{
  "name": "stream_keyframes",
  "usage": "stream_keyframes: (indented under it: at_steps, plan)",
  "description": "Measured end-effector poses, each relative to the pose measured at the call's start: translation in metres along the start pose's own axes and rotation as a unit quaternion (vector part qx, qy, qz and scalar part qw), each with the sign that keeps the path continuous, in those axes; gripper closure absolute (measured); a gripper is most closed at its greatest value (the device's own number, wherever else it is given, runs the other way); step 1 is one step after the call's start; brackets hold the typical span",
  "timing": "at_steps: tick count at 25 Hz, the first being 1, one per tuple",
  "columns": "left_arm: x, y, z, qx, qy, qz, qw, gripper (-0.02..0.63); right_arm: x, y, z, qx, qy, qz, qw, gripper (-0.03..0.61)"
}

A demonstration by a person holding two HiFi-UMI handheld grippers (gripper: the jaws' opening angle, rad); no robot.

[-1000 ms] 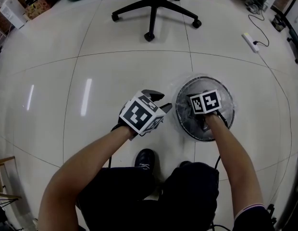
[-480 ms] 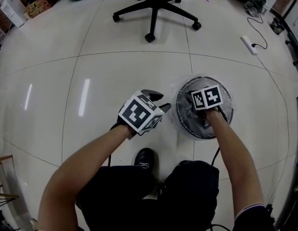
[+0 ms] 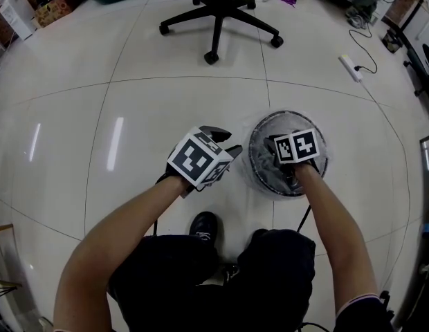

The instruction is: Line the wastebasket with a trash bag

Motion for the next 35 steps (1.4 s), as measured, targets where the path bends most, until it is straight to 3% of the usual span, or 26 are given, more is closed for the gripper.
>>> stream_keyframes:
  at_steps: [5,9,13,15,24,28,35]
  plan:
    - [0.006,-0.004,0.011,0.01,0.006,0.002,0.9999,0.443,-0.008,-0.03,0.025,0.032,-0.003,0.004,0.999,0.511]
    - [0.005,-0.014,0.033,0.043,0.004,0.017,0.9989,0.454,-0.015,-0.066,0.051,0.078,-0.001,0.008,0.997,0.514]
    - [0.017,-0.032,0.061,0.083,0.04,0.03,0.9953,0.601,-0.027,-0.119,0.073,0.149,-0.005,0.003,0.989,0.561]
    - [0.032,-0.04,0.074,0.101,0.063,0.024,0.9927,0.601,-0.035,-0.147,0.077,0.18,-0.008,0.001,0.984,0.576]
    - [0.111,-0.086,0.121,0.159,0.141,0.008,0.9772,0.601,-0.072,-0.266,0.067,0.259,-0.053,-0.046,0.963,0.577]
    - [0.144,-0.115,0.135,0.198,0.149,0.006,0.9687,0.601,-0.098,-0.312,0.057,0.297,-0.07,-0.063,0.95,0.577]
    - [0.192,-0.146,0.13,0.228,0.156,0.004,0.9611,0.601,-0.143,-0.363,0.027,0.358,-0.079,-0.066,0.928,0.577]
Point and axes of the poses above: the fingertips, and each gripper's own axes: y forward along the fingers, x to its right, z out of its top, the point moved 1 cm from there along -y, backward along the fingers, and after that the axes turned 1 degree about -z, right-handed, at the moved point
